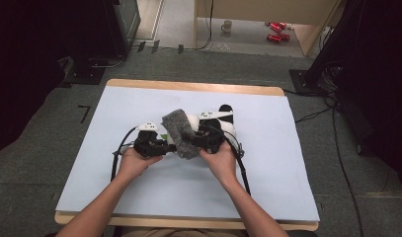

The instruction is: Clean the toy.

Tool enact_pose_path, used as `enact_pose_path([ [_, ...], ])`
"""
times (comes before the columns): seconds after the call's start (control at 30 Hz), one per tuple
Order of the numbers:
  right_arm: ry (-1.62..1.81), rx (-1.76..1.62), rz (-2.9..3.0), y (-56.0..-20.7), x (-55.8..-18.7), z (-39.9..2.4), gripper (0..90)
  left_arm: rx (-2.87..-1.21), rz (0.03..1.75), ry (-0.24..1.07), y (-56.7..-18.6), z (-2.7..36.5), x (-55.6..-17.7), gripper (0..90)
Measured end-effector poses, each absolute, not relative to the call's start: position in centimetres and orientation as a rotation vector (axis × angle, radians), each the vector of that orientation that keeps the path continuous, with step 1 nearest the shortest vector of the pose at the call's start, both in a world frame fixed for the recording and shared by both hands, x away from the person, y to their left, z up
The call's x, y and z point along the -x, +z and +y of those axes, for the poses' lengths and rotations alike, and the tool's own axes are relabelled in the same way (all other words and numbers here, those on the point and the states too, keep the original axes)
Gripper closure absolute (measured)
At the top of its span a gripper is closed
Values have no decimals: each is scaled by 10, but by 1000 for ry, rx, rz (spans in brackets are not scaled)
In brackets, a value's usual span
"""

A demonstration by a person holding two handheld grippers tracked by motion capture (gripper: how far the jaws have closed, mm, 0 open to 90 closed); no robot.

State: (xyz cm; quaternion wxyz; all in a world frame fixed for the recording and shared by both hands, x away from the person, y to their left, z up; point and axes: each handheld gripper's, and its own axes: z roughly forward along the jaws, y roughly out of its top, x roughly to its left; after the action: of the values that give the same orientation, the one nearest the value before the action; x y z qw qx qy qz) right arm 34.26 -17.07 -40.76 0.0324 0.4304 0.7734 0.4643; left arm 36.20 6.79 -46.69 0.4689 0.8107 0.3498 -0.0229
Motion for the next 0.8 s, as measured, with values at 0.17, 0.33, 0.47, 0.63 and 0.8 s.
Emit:
enact_pose_path([
  [0.17,1412,-1387,2337,-408,-346,-188,776,-1982,869,-50,-468,70,-367,688],
  [0.33,1418,-1442,2284,-406,-349,-210,781,-1985,862,-50,-466,71,-373,684],
  [0.47,1397,-1441,2268,-404,-347,-215,782,-1986,850,-41,-466,73,-377,683],
  [0.63,1401,-1468,2239,-402,-346,-226,782,-1986,847,-50,-465,74,-382,683],
  [0.8,1412,-1490,2211,-400,-345,-237,782,-1986,851,-57,-465,75,-388,683],
])
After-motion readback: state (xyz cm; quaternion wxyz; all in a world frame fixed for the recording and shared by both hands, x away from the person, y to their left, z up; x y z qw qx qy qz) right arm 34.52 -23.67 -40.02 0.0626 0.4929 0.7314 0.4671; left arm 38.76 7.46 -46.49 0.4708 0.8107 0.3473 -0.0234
